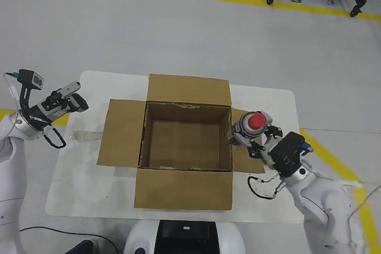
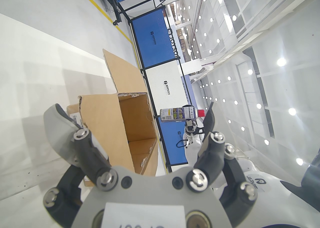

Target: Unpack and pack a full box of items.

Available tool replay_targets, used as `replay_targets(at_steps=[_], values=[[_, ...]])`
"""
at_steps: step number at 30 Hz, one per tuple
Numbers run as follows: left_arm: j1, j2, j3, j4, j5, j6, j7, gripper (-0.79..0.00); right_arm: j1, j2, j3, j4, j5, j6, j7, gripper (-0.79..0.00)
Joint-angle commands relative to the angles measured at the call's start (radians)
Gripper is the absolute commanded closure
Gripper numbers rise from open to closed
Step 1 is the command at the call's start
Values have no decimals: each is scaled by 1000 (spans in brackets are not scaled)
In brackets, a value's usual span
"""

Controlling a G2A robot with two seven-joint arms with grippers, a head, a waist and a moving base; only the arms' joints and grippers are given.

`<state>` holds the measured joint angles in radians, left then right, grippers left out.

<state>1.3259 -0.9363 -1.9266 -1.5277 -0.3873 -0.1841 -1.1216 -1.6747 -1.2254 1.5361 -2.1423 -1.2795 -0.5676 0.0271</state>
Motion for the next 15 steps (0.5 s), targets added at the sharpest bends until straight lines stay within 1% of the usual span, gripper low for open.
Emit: replay_targets(at_steps=[1,9,13,15], values=[[0,0,0,0,0,0,0,-785,-44,3,37,-13,6,-8,-27,0],[0,0,0,0,0,0,0,-785,-219,10,163,-37,36,1,-125,0],[0,0,0,0,0,0,0,-785,-280,10,198,-43,48,14,-159,0],[0,0,0,0,0,0,0,-785,-291,10,204,-44,52,13,-162,0]])
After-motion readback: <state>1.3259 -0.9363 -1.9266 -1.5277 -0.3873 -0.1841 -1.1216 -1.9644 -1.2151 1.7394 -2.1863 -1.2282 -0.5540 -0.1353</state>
